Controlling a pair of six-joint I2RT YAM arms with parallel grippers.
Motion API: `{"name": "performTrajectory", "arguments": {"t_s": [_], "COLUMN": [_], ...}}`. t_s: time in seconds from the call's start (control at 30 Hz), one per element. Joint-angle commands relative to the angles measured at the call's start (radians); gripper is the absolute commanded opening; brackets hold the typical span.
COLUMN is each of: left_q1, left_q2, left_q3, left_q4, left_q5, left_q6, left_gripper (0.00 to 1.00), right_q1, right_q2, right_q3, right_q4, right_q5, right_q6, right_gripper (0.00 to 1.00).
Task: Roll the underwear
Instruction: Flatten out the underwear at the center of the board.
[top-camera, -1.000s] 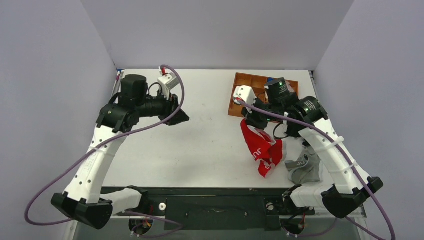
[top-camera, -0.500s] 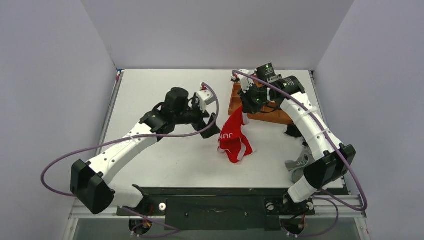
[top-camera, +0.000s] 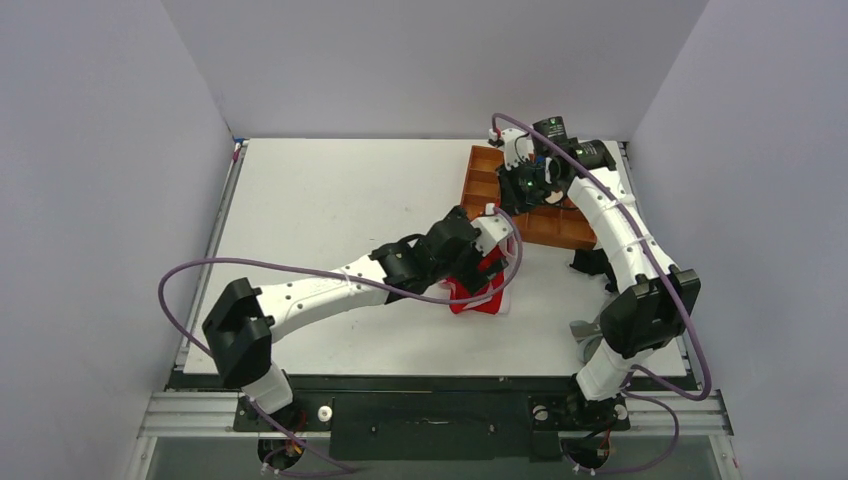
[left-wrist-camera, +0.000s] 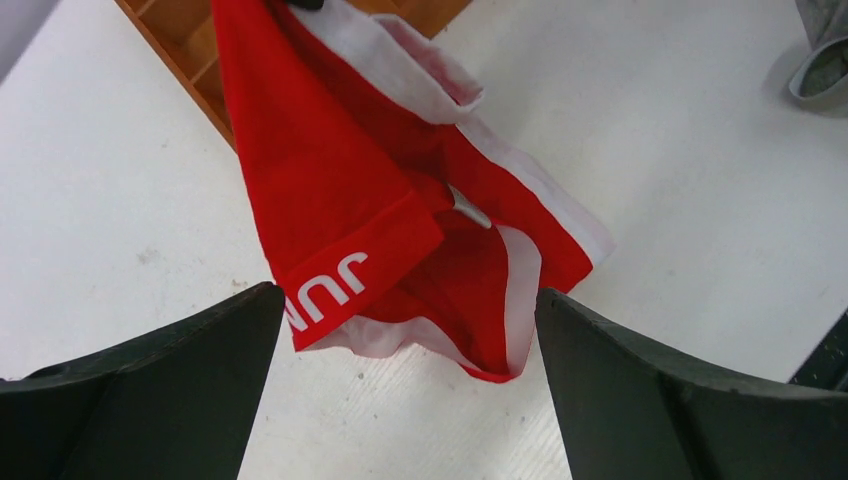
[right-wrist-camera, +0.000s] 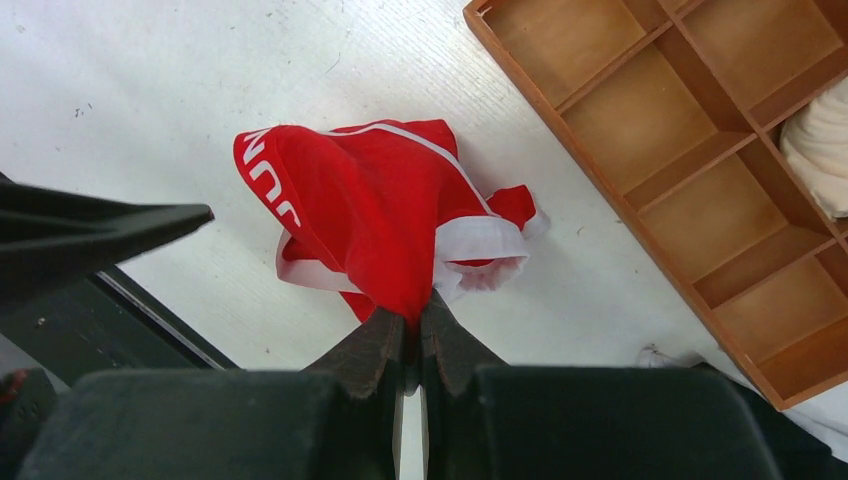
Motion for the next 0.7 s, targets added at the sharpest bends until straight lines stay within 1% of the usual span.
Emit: {"name": "performTrajectory", "arguments": {"t_s": [0.0, 0.13, 0.2, 0.3, 0.37, 0.63, 0.67], "left_q1": [-0.039, -0.073, -0.083, -0.09, -0.09, -0.09, -0.09], "left_q2": [0.073, 0.14, 0.172, 0.201, 0.222, 0.292, 0.301], "left_q3": [0.106, 0.142, 0.14, 0.101, 0.078, 0.065, 0.067], "left_q4": [0.101, 0.127, 0.151, 0.212, 0.283, 0.371, 0.38], "left_q5": [-0.179, -0.219, -0.266, -0.316, -0.344, -0.394, -0.398], "left_q6": [0.049, 0.074, 0.094, 0.133, 0.164, 0.231, 0.249], "left_gripper": [0.97, 0.97, 0.97, 0.97, 0.97, 1.0, 0.96], "right_q1": [-0.017, -0.039, -0.048, -0.057, -0.061, -0.067, -0.068], "right_q2": [0.001, 0.003, 0.003, 0.001, -0.002, -0.011, -0.011], "right_q3": [0.029, 0.024, 0.022, 0.017, 0.012, 0.001, 0.0], "right_q4": [0.026, 0.031, 0.03, 0.032, 0.032, 0.033, 0.033], "right_q5": [-0.058, -0.078, -0.09, -0.105, -0.11, -0.118, -0.118], "right_q6": [0.044, 0.056, 0.058, 0.058, 0.058, 0.057, 0.057], "right_gripper": [0.0, 0.0, 0.0, 0.0, 0.0, 0.0, 0.0]}}
